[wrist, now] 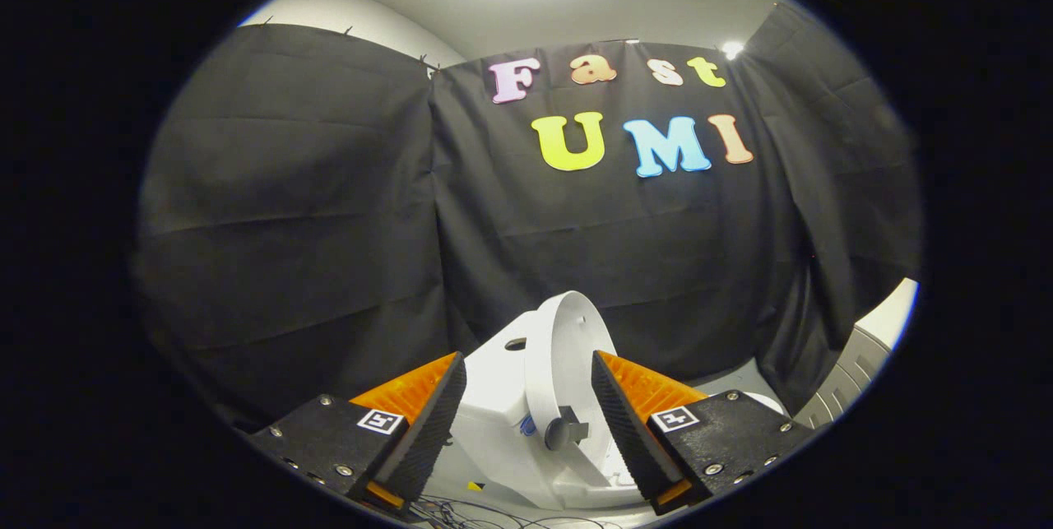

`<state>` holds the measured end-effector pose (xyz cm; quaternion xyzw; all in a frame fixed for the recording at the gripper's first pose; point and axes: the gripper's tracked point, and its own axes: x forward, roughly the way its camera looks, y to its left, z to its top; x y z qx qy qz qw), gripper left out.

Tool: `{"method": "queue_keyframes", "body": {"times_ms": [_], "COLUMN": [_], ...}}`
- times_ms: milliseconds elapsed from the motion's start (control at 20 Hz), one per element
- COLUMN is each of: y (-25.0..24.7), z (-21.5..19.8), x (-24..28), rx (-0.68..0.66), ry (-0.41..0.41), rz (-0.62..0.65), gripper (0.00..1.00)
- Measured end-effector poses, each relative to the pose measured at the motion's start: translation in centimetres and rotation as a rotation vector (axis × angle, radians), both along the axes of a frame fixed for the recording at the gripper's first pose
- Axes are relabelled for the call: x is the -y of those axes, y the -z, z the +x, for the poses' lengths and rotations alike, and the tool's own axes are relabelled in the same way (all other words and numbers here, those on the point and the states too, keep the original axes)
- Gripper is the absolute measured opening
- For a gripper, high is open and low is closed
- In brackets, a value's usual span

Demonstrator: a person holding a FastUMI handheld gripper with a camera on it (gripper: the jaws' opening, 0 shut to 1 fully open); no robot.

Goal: Open the toilet lid.

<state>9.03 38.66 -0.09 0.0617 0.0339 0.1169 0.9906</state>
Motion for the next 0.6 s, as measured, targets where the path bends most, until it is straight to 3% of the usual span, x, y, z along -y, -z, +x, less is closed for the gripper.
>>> {"method": "queue_keyframes", "body": {"times_ms": [350, 600], "y": [-3.9, -4.3], "z": [-0.2, -0.4], "x": [7.8, 16.1], "rx": [0.129, 0.139], "ry": [-0.058, -0.037], "rz": [-0.090, -0.039], "gripper": [0.93, 0.94]}}
